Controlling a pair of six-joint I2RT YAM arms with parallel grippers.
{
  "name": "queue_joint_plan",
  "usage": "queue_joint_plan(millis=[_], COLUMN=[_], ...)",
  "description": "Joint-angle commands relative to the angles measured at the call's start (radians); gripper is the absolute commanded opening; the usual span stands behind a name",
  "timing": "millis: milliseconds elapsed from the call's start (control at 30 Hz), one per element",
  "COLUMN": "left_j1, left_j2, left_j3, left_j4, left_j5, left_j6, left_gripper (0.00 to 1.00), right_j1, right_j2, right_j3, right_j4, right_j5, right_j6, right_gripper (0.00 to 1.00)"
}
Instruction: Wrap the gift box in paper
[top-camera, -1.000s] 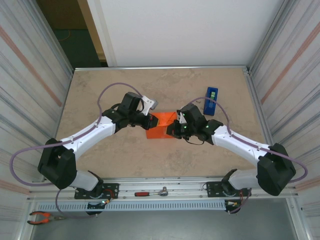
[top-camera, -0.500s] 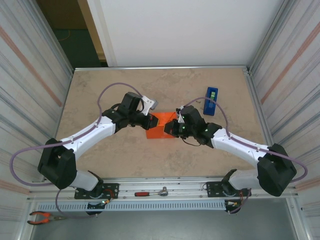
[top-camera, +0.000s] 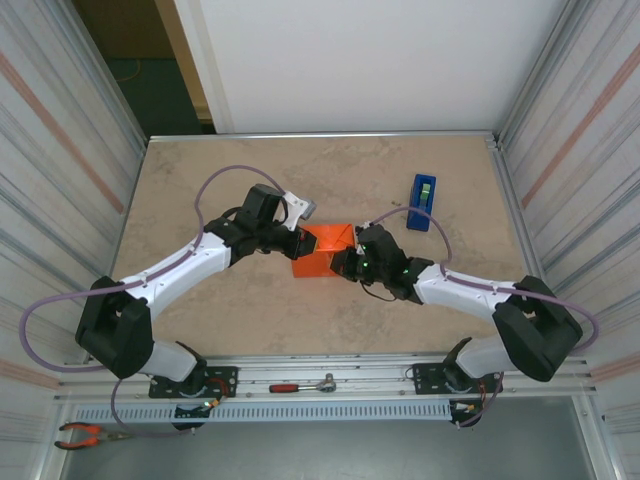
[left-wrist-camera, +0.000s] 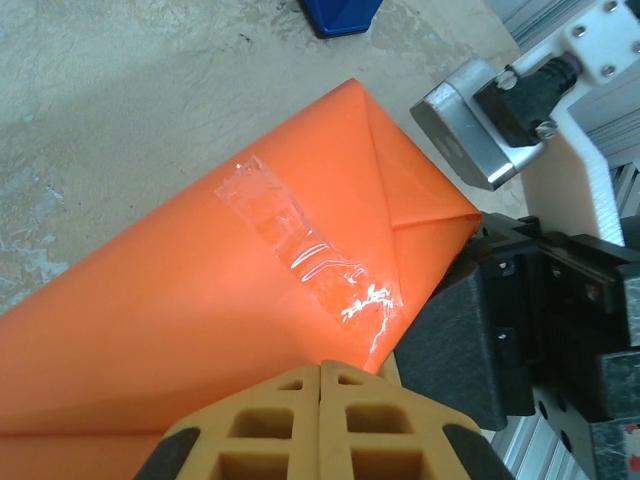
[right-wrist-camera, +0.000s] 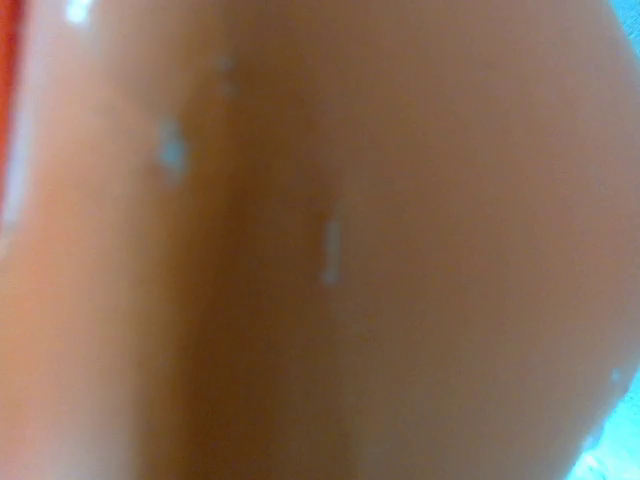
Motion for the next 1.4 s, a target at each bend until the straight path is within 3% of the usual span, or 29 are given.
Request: queue_joint_plan(millis=[0,467,1000,1200,1367], left_j1=[-0.011,-0.011,-0.012,-0.013,-0.013], left_j2=[0.030,0.029,0.025,0.025,0.009], left_j3=[-0.047,-0.050,-0.049,-0.041,-0.007], left_j4=[-0.087,-0.085,-0.085,-0.085,-0.099], left_j5=[-0.005,-0.003,-0.004,0.001,0.009], left_j6=[0.019,0.020,0.019,0.017,0.011], left_gripper=[0.00,0.00,0.00,0.00,0.00], right_j1=[0.008,0.035,0.075,0.074,0.072], right_j2=[0.022,0.087,0.078,0.018,-0.115], right_j3=[-0.027,-0.086,-0.165,-0.159,-0.121], right_j4=[0.071,0.192,0.196,0.133,-0.037], right_j5=[0.046,0.089,0.129,0.144,0.166], right_j6=[0.024,0.063,0.095,0.080,0.043], right_gripper=[0.00,0.00,0.00,0.00,0.00])
